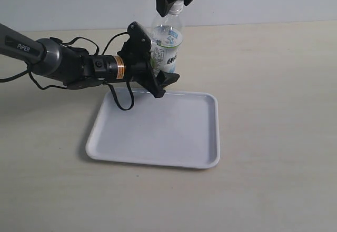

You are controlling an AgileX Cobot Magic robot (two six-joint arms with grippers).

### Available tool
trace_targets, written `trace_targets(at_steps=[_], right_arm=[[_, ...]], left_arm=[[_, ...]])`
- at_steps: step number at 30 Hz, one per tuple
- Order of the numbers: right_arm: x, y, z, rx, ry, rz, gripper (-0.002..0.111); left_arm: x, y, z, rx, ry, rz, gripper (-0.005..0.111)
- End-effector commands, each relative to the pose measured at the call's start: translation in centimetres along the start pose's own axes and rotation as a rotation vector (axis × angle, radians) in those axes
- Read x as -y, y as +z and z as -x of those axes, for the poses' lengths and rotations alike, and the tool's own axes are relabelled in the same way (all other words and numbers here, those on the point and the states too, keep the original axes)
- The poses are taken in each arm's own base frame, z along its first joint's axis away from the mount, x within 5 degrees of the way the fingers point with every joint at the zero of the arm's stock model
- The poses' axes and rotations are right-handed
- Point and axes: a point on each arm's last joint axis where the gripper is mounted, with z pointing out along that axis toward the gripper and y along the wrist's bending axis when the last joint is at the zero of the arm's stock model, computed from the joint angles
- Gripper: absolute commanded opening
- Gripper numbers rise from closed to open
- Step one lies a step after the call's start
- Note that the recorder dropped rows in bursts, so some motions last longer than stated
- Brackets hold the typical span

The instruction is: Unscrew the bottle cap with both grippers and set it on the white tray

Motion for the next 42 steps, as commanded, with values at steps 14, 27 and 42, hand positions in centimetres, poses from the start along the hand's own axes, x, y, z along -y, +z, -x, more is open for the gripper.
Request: trace_targets(at_steps=[14, 27, 42], right_arm=[[0.25, -0.37, 0.07, 0.012, -0.043, -0.006, 0.0], [0.25, -0.37, 0.07, 0.01, -0.498, -0.009, 0.0], [0.27, -0.37, 0.07, 0.006, -1.122, -0.014, 0.0]], left_arm=[[0.09, 0.0, 0.06, -0.019, 0.015, 0.003, 0.0], [0.09, 0.0, 0.06, -0.019, 0.015, 0.003, 0.0], [0.1, 0.0, 0.06, -0.019, -0.007, 0.003, 0.0]])
